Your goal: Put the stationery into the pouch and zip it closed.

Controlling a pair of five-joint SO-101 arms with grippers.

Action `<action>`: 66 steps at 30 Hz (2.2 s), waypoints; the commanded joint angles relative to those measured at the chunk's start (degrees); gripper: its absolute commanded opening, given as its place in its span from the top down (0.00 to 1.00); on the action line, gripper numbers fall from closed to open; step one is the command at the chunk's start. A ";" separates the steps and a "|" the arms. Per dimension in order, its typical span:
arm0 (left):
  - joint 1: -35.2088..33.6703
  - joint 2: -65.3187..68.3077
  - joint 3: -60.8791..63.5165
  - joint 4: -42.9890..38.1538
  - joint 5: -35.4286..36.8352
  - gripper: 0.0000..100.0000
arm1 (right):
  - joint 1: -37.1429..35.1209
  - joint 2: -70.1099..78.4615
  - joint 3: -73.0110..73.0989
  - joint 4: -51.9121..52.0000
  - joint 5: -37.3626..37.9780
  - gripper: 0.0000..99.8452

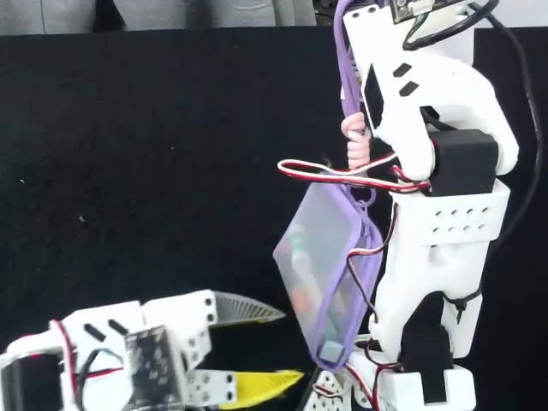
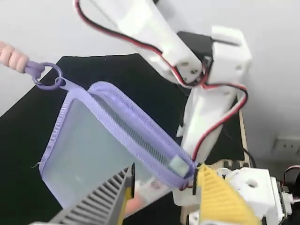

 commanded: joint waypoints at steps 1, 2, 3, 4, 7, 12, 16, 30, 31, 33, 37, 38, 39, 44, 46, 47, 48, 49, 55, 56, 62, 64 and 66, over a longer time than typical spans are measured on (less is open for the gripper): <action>1.71 5.27 -2.86 -5.36 2.37 0.78 | -0.79 -0.31 -0.31 -1.58 -0.53 0.99; 2.95 6.07 -2.59 -6.15 2.37 0.78 | -1.49 -0.31 -0.31 -1.41 -0.53 0.99; 4.26 6.95 -2.51 -6.42 2.11 0.78 | -2.20 -0.31 -0.31 -1.23 -0.53 0.99; 5.58 7.74 -2.51 -6.51 2.11 0.78 | -2.81 -0.31 -0.31 -1.23 -0.53 0.99; 8.22 9.41 -2.42 -6.24 2.02 0.78 | -4.22 -0.31 -0.57 -1.41 -0.53 0.99; 8.48 11.87 -0.57 -7.21 1.93 0.78 | -4.40 -0.31 -0.75 -1.49 -0.53 0.99; 8.48 14.07 2.95 -10.29 0.97 0.78 | -4.40 -0.40 -0.75 -1.23 -0.70 0.99; 13.32 14.95 3.91 -7.56 -1.49 0.78 | -4.31 -0.75 -0.84 -1.32 -2.99 0.99; 13.41 14.95 4.09 -7.82 -1.49 0.78 | -4.31 -0.75 -0.84 -1.32 -3.08 0.99; 12.79 15.03 4.35 -8.00 -1.58 0.78 | -4.40 -0.84 -0.84 -1.23 -3.16 0.99; 10.33 15.03 4.35 -8.00 -1.58 0.78 | -4.40 -0.84 -0.66 -1.14 -3.25 0.99; 9.80 15.03 4.44 -8.00 -1.58 0.78 | -4.40 -0.75 -0.57 -1.14 -3.25 0.99; 9.19 15.03 4.79 -8.00 -1.58 0.78 | -4.48 -0.75 -0.57 -1.14 -3.25 0.99; 5.23 15.03 9.89 -12.75 -1.58 0.78 | -5.54 -0.84 -0.84 -1.14 -3.34 0.99; 5.49 15.03 10.77 -13.36 -1.49 0.78 | -6.24 -0.84 -0.84 -1.05 -3.34 0.99; 6.55 15.03 10.77 -13.36 -1.32 0.78 | -6.24 -0.84 -0.84 -1.05 -3.34 0.99; 7.78 15.03 10.33 -13.10 -1.23 0.78 | -6.33 -0.84 -0.84 -1.14 -3.34 0.99; 9.01 15.03 10.07 -13.10 -1.23 0.78 | -6.33 -0.84 -0.84 -1.14 -3.34 0.99; 6.55 15.03 10.15 -13.63 -1.49 0.78 | -6.33 -0.84 -0.75 -0.44 -3.34 0.99; 4.53 15.03 9.89 -13.63 -1.49 0.78 | -6.33 -0.84 -0.75 0.18 -3.34 0.99; -6.29 15.82 12.35 -19.43 -1.49 0.78 | -6.33 -0.84 -0.66 0.88 -3.34 0.99; -7.96 17.32 13.05 -21.27 -1.49 0.78 | -6.33 -0.84 -0.57 0.88 -3.34 0.99; -9.27 19.08 13.05 -22.51 -1.49 0.78 | -6.33 -0.84 -0.40 1.05 -3.34 0.99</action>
